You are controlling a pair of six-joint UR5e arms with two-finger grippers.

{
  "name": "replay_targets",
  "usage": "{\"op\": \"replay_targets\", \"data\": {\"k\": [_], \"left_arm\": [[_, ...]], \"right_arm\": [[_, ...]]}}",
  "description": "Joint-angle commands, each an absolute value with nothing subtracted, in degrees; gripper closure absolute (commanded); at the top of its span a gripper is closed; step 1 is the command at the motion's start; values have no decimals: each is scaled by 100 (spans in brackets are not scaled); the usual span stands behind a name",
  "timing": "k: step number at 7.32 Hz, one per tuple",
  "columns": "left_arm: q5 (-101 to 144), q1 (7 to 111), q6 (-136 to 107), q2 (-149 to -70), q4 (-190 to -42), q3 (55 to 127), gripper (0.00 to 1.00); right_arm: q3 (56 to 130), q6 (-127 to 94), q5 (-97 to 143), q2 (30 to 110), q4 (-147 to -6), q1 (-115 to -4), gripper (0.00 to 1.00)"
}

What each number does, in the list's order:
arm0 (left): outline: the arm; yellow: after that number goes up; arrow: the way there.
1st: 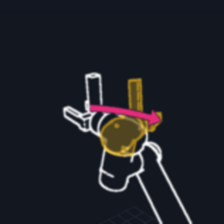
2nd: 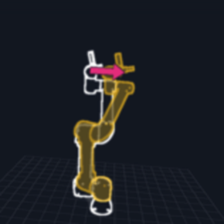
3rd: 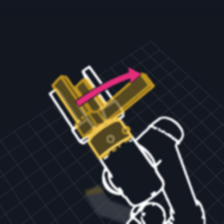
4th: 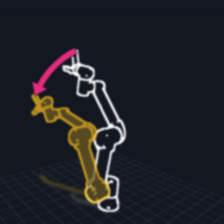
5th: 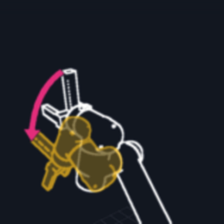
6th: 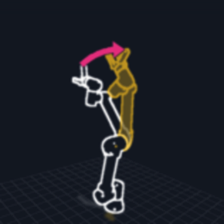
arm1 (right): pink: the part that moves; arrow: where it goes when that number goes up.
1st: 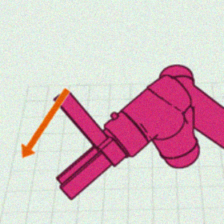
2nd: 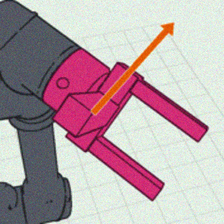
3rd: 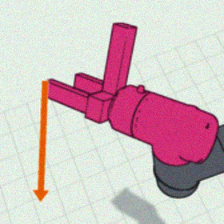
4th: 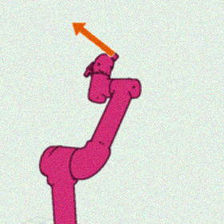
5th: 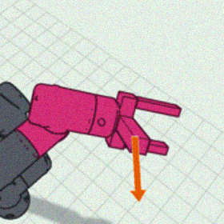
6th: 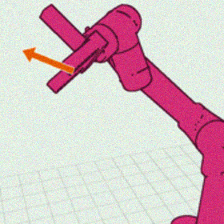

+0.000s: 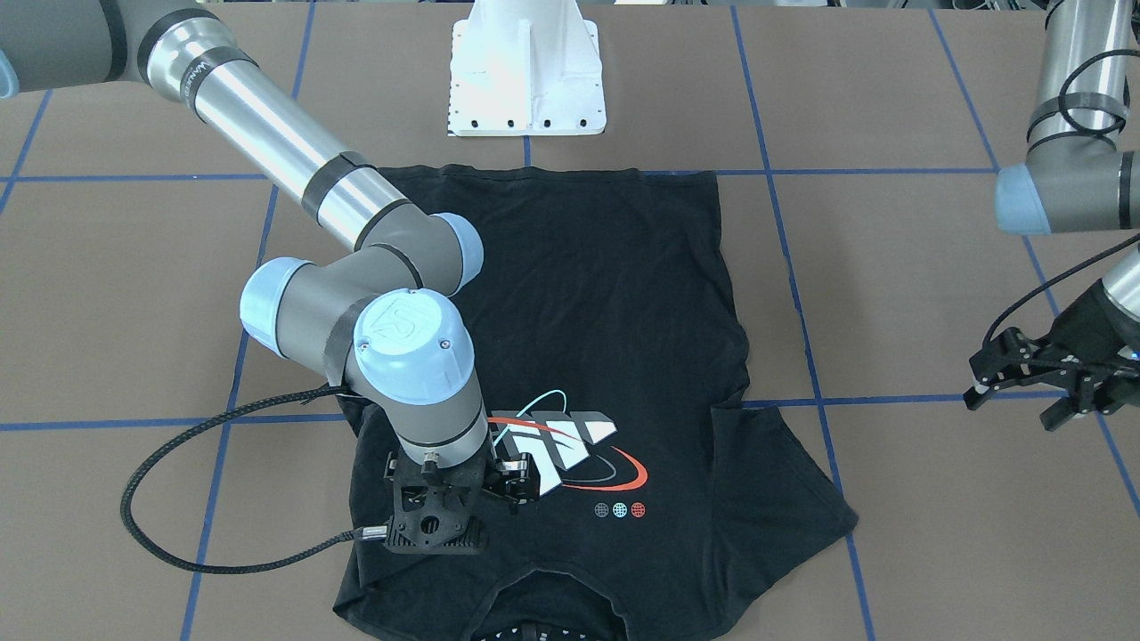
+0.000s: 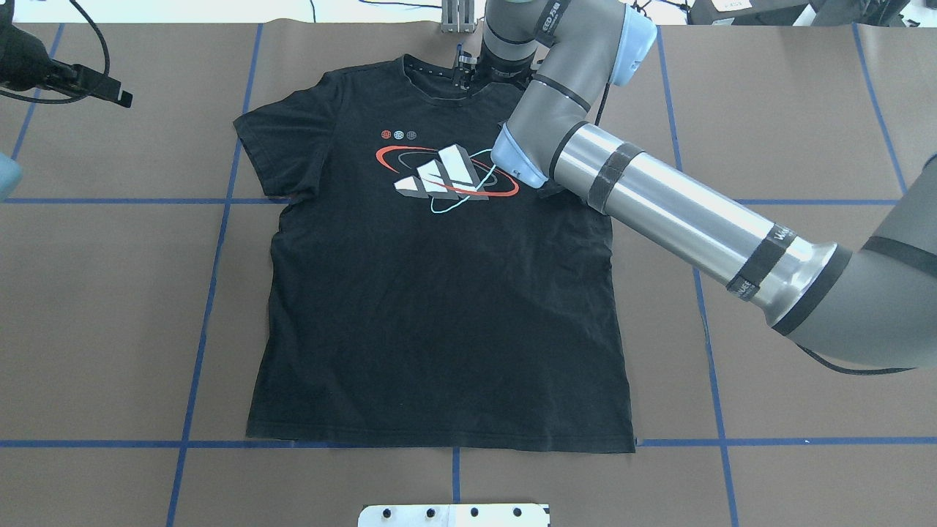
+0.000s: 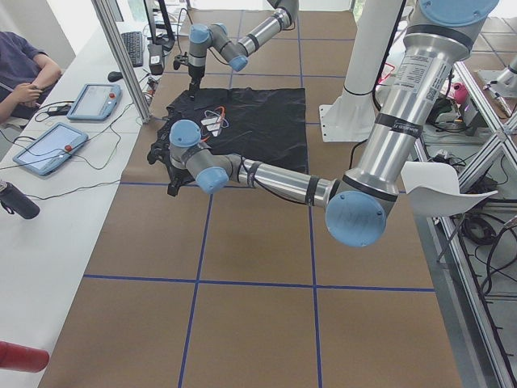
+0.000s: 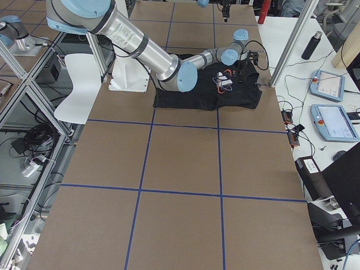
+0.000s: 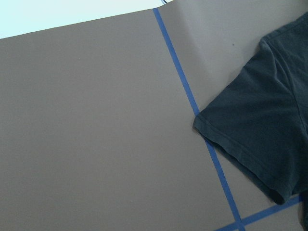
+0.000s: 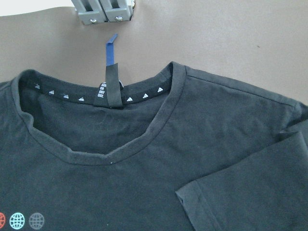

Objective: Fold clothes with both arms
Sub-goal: 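Grasp the sleeve with the right gripper and fold it toward the collar, then release the sleeve and raise the right gripper while the left arm approaches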

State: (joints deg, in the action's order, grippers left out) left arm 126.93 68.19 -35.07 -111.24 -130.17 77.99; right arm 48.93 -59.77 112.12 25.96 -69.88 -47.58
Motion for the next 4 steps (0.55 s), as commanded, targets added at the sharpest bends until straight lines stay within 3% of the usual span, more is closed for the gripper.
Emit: {"op": "replay_targets", "data": {"k": [1, 4], "left_arm": [[11861, 6392, -4216, -11739, -13579, 6894, 0], [11147, 5741, -4980, -12172, -13893, 6312, 0]], "right_arm": [[5324, -5066, 11669, 2880, -7531, -5114, 0], [6860, -3951, 12232, 4634, -7471, -5684, 0]]}}
